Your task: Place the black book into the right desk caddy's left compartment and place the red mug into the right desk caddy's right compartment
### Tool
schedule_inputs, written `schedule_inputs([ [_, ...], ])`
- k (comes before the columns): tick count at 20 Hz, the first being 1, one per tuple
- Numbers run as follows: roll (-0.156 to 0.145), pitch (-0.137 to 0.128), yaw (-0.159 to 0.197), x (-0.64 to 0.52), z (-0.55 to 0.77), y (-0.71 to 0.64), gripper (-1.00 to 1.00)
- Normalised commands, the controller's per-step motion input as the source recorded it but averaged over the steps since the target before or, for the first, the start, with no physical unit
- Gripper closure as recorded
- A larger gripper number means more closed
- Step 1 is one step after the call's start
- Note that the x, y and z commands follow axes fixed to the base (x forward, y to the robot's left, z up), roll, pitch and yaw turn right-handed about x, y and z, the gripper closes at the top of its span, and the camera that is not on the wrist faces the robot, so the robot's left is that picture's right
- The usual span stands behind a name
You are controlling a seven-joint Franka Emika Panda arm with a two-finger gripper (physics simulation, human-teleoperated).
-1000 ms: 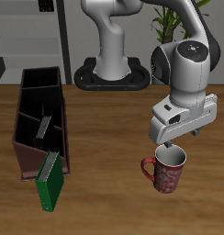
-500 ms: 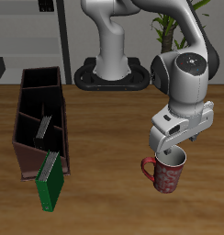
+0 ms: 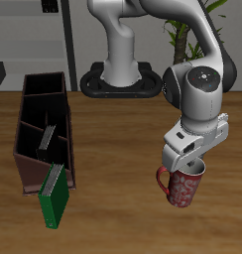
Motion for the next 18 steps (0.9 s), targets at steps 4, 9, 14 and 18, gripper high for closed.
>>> schedule_inputs([
  [4,0.006,0.015,0.003,0.0,-0.03,-0.12,1.0],
  [9,-0.012,0.011,-0.006,0.01,-0.04,-0.15,1.0],
  [14,-0.015,-0.012,-0.03,-0.04,0.1,-0.17,1.0],
  [18,-0.014,-0.028,-0.079,-0.1,0.31,-0.18,1.0],
])
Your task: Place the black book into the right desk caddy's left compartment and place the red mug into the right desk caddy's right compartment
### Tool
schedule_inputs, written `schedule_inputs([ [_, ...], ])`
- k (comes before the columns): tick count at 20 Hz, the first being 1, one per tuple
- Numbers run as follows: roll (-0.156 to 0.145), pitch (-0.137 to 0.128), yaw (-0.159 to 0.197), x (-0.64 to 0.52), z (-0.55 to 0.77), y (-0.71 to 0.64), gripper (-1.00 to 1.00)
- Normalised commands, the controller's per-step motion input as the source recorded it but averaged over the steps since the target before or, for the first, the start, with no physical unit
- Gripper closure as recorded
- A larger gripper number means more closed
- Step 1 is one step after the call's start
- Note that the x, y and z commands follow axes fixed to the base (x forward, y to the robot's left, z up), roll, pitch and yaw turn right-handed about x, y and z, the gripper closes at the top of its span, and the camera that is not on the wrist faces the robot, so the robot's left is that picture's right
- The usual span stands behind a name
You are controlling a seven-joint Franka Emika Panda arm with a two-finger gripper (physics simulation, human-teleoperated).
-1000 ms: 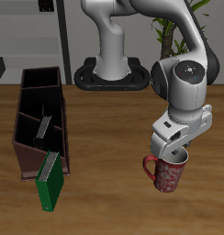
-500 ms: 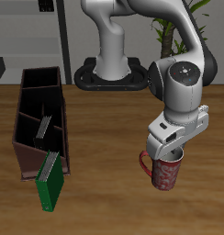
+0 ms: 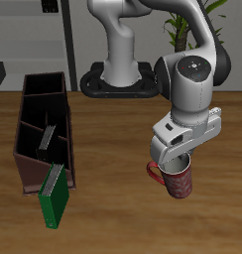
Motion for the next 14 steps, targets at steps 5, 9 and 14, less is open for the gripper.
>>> schedule_inputs([
  [5,-0.029,-0.073,-0.087,-0.22,0.59,-0.32,1.0],
  [9,-0.022,-0.073,-0.072,-0.33,0.63,-0.32,1.0],
  [14,0.013,-0.041,-0.065,-0.43,0.51,-0.28,1.0],
])
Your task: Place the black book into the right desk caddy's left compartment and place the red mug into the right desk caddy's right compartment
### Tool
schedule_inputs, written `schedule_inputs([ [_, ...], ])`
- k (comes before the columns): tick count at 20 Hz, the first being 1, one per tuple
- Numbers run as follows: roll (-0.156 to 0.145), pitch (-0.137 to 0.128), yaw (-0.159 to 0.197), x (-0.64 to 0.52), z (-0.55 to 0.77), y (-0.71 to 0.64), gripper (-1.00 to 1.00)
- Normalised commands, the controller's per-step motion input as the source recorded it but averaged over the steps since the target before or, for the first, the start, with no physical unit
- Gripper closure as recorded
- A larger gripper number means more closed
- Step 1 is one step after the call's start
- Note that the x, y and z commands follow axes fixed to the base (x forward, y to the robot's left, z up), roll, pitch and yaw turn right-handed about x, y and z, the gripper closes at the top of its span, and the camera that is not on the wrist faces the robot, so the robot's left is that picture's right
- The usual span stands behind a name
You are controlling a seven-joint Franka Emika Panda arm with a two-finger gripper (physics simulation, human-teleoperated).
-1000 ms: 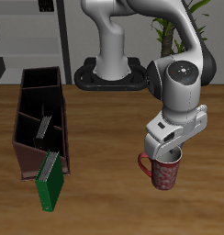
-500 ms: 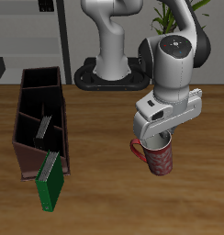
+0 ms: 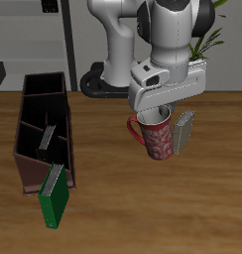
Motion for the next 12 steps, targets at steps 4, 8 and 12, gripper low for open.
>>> schedule_inputs([
  [4,0.042,-0.059,-0.061,-0.58,0.49,-0.23,1.0],
  [8,0.041,-0.033,-0.033,-0.54,0.33,-0.23,1.0],
  [12,0.002,-0.043,-0.031,-0.59,0.3,-0.39,1.0],
])
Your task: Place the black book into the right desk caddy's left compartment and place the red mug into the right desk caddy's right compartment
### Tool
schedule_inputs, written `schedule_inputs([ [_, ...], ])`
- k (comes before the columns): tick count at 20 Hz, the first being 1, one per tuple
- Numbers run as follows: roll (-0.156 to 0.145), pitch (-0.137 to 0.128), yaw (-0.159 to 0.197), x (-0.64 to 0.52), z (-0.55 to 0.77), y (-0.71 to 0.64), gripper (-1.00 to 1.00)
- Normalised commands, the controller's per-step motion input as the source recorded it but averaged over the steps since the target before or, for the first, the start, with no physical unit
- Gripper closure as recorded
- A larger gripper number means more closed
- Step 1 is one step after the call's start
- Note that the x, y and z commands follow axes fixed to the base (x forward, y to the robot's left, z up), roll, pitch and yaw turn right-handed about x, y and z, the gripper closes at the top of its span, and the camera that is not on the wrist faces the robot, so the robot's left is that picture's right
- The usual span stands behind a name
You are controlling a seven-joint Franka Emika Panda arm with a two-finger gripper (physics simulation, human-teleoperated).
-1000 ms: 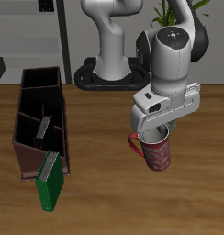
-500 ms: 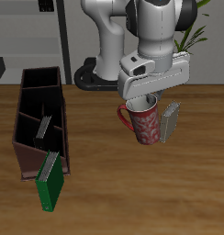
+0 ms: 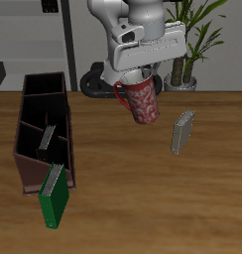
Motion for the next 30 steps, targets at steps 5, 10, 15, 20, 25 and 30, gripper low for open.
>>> schedule_inputs([
  [5,-0.046,-0.038,-0.023,-0.4,0.21,-0.32,1.0],
  [10,-0.015,-0.042,-0.009,-0.46,0.27,-0.34,1.0],
  [15,0.017,-0.026,-0.013,-0.42,0.21,-0.26,1.0],
  [20,-0.011,-0.013,0.003,-0.26,0.08,-0.22,1.0],
  [25,-0.018,-0.016,-0.024,-0.35,0.07,-0.31,1.0],
  [30,-0.032,0.011,-0.052,-0.33,-0.08,-0.42,1.0],
])
